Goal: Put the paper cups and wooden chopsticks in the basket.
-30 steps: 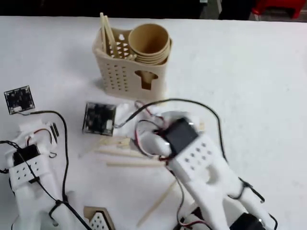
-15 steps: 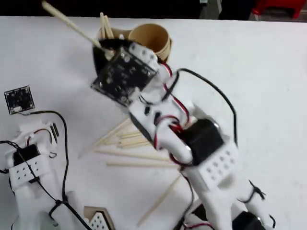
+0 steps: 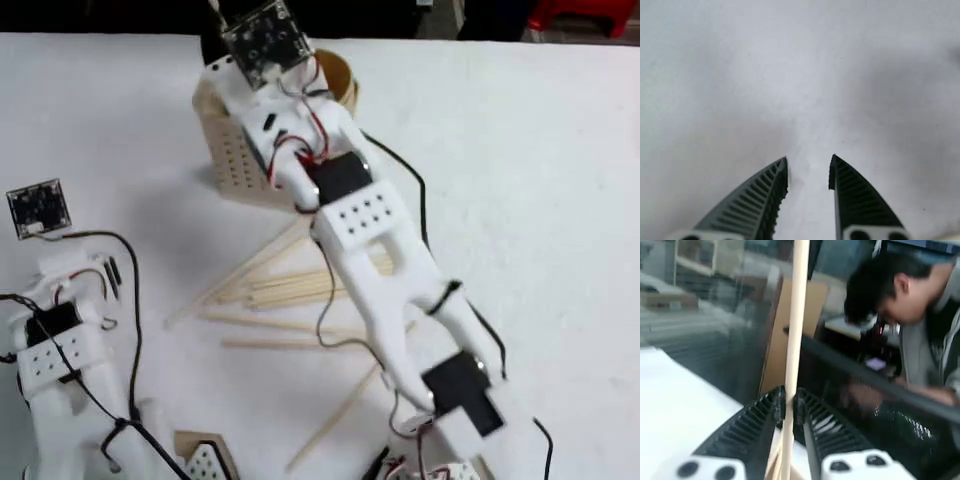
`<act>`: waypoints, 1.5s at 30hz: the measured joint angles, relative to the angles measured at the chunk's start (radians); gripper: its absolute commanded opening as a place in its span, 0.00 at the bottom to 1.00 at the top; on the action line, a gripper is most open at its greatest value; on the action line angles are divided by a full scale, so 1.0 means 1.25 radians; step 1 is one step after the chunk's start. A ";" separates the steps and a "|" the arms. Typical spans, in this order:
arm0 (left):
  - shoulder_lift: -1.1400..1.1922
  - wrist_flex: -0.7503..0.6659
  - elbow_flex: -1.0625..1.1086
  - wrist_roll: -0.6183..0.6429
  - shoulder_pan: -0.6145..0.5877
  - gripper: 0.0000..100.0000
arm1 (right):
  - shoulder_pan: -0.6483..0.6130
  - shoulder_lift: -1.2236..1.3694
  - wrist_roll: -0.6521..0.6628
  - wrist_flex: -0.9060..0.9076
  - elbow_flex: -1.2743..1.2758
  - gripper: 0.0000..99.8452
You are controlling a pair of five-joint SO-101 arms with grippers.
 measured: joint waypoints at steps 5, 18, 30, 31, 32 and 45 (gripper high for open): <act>0.000 0.000 0.000 0.000 0.000 0.15 | 0.002 0.055 -0.022 0.002 0.001 0.09; 0.000 0.000 0.000 0.000 0.000 0.15 | -0.011 -0.027 -0.028 0.296 -0.066 0.05; 0.000 0.000 0.000 0.000 0.000 0.15 | 0.033 -0.264 0.001 0.783 -0.080 0.02; 0.000 0.000 0.000 0.000 0.000 0.15 | 0.049 -0.269 0.001 0.816 -0.080 0.02; 0.000 0.000 0.000 0.000 0.000 0.15 | 0.066 -0.273 0.001 0.845 -0.080 0.02; 0.000 0.131 -0.112 -0.063 0.086 0.15 | 0.218 -0.428 0.002 1.063 0.026 0.02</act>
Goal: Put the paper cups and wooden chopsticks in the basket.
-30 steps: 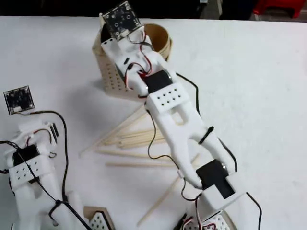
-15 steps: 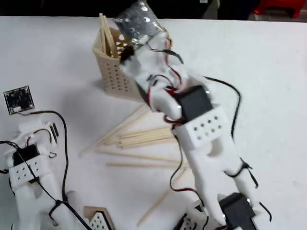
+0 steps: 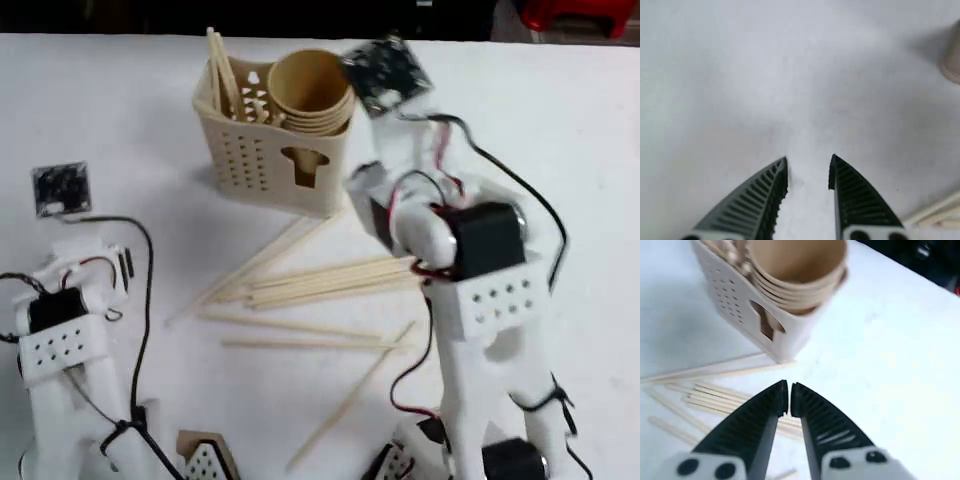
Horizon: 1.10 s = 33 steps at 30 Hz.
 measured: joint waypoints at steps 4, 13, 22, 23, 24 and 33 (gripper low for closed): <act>0.000 0.102 -0.099 -0.072 0.064 0.15 | 0.086 -0.081 0.000 -0.031 0.145 0.03; 0.000 0.331 -0.285 -0.296 0.325 0.15 | 0.282 -0.257 -0.052 -0.306 0.555 0.03; 0.000 0.399 -0.281 -0.363 0.658 0.25 | 0.453 -0.331 -0.223 -0.489 0.691 0.03; 0.002 0.399 -0.271 -0.365 0.685 0.25 | 0.464 -0.333 -0.233 -0.493 0.691 0.03; 0.010 0.399 -0.268 -0.365 0.709 0.25 | 0.474 -0.333 -0.241 -0.497 0.691 0.03; 0.284 0.315 -0.265 -0.365 0.841 0.25 | 0.519 -0.334 -0.253 -0.503 0.691 0.03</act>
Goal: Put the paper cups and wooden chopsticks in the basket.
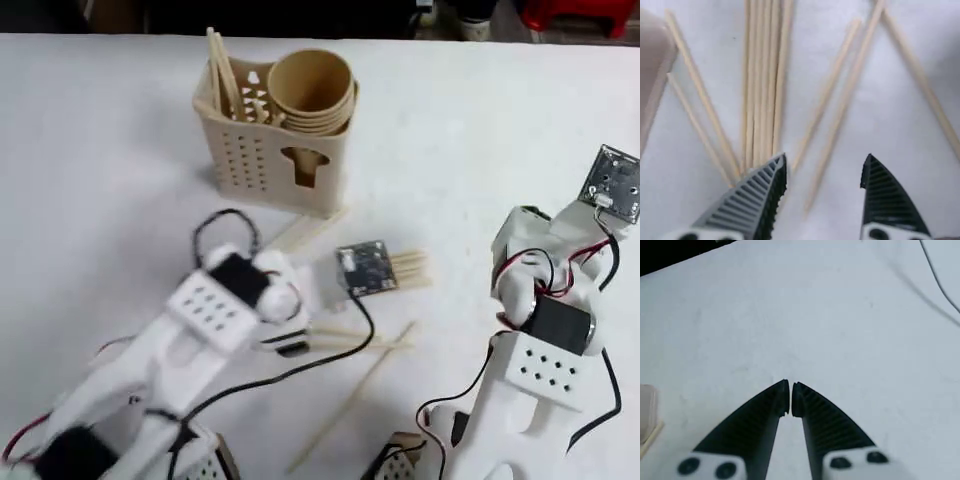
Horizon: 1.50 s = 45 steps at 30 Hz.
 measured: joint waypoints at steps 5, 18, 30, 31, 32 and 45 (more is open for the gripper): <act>0.152 -0.104 0.000 0.000 0.044 0.25 | 0.018 0.000 0.000 0.000 0.000 0.03; 0.449 -0.171 -0.130 0.009 0.054 0.18 | 0.021 0.000 0.000 0.000 0.000 0.03; 0.599 -0.037 -0.295 0.027 0.076 0.02 | 0.021 0.000 0.000 0.000 0.000 0.03; 0.600 -0.031 -0.300 0.027 0.076 0.02 | 0.021 0.000 0.000 0.000 0.000 0.03; 0.600 -0.026 -0.301 0.028 0.076 0.02 | 0.021 0.000 0.000 0.000 0.000 0.03; 0.444 0.134 -0.309 0.043 0.049 0.02 | 0.021 0.000 0.000 0.000 0.000 0.03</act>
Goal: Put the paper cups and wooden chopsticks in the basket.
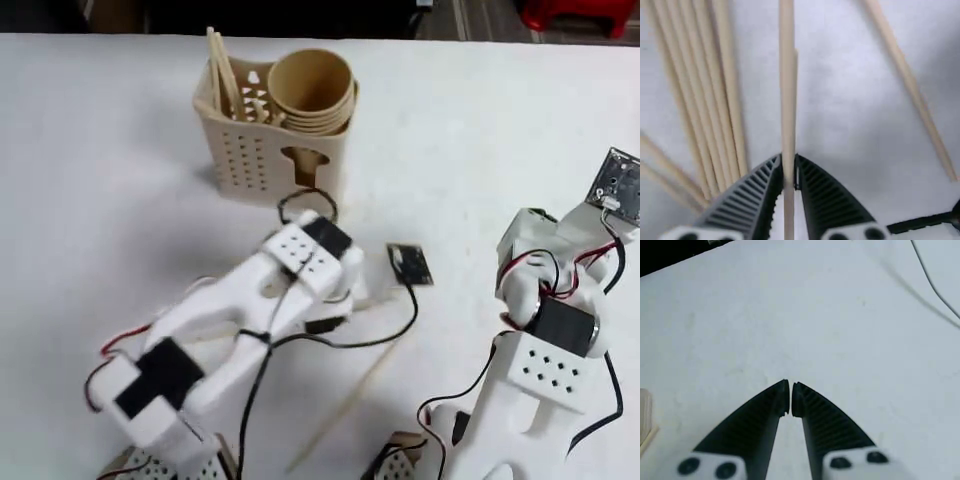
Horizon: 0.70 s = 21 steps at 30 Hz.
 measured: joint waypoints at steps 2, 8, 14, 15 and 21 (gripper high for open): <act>-0.043 0.022 0.000 0.009 -0.017 0.02 | 0.000 0.000 0.000 0.000 0.000 0.03; -0.179 0.108 -0.029 0.010 -0.071 0.02 | 0.000 0.000 0.000 0.000 0.000 0.03; -0.274 0.222 -0.212 0.010 -0.157 0.02 | -0.001 0.000 0.000 0.000 0.000 0.03; -0.279 0.234 -0.250 0.010 -0.169 0.02 | -0.001 0.000 0.000 0.000 0.000 0.03; -0.287 0.254 -0.486 0.063 -0.215 0.02 | -0.001 0.000 0.000 0.000 0.000 0.03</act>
